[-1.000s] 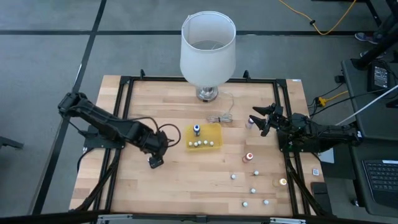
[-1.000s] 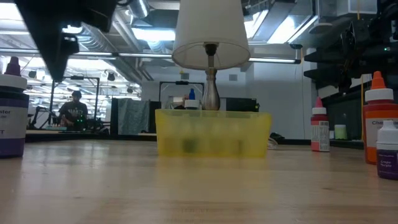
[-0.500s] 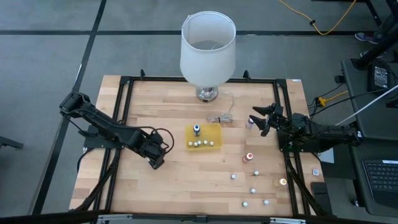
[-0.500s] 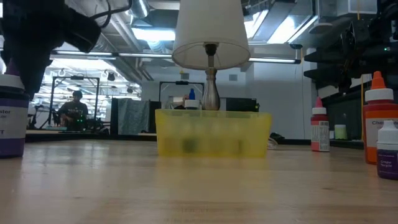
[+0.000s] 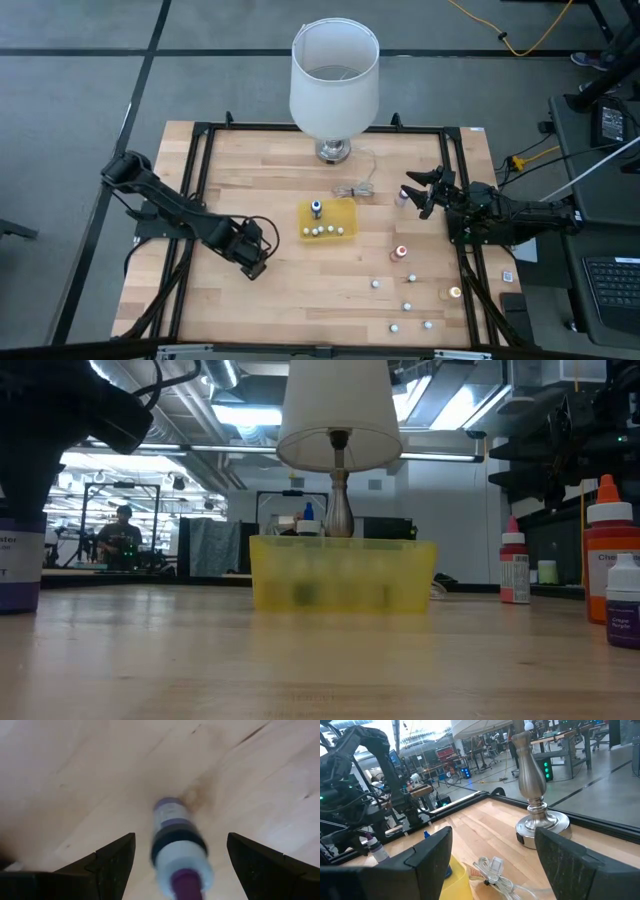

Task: Pick & Place food coloring
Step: Put the large purple food coloring bottle into the yellow bin

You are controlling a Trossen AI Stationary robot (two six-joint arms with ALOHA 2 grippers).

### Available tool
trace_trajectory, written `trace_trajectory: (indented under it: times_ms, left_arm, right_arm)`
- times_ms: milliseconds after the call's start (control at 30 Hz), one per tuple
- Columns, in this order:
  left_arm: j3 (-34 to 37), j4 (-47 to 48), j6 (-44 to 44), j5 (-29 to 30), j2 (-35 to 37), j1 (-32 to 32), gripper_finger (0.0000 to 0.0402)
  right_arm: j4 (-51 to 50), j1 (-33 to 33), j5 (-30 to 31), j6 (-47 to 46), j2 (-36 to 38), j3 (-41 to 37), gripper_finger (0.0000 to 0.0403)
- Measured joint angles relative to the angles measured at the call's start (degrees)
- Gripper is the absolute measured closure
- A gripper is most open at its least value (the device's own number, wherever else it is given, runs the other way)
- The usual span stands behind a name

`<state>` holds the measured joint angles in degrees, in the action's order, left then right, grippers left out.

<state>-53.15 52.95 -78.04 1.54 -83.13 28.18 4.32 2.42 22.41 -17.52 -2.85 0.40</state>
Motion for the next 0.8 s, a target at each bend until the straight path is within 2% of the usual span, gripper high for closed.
trace_trajectory:
  times_ms: [233, 667, 800]
  left_arm:
    - [0.00, -1.38, -1.38, -0.78, -1.20, -0.02, 0.0115]
    - [-0.02, -1.32, -0.68, -1.24, -1.11, -0.04, 0.0245]
    - [-0.38, -0.58, 1.43, -1.11, -0.10, -0.67, 0.0255]
  right_arm:
    - [-0.02, 0.00, 0.00, 0.00, 0.00, 0.01, 0.0120]
    - [-0.02, 0.00, 0.00, 0.00, 0.00, -0.01, 0.0120]
    - [-0.02, -0.01, 0.00, 0.00, 0.00, -0.01, 0.0120]
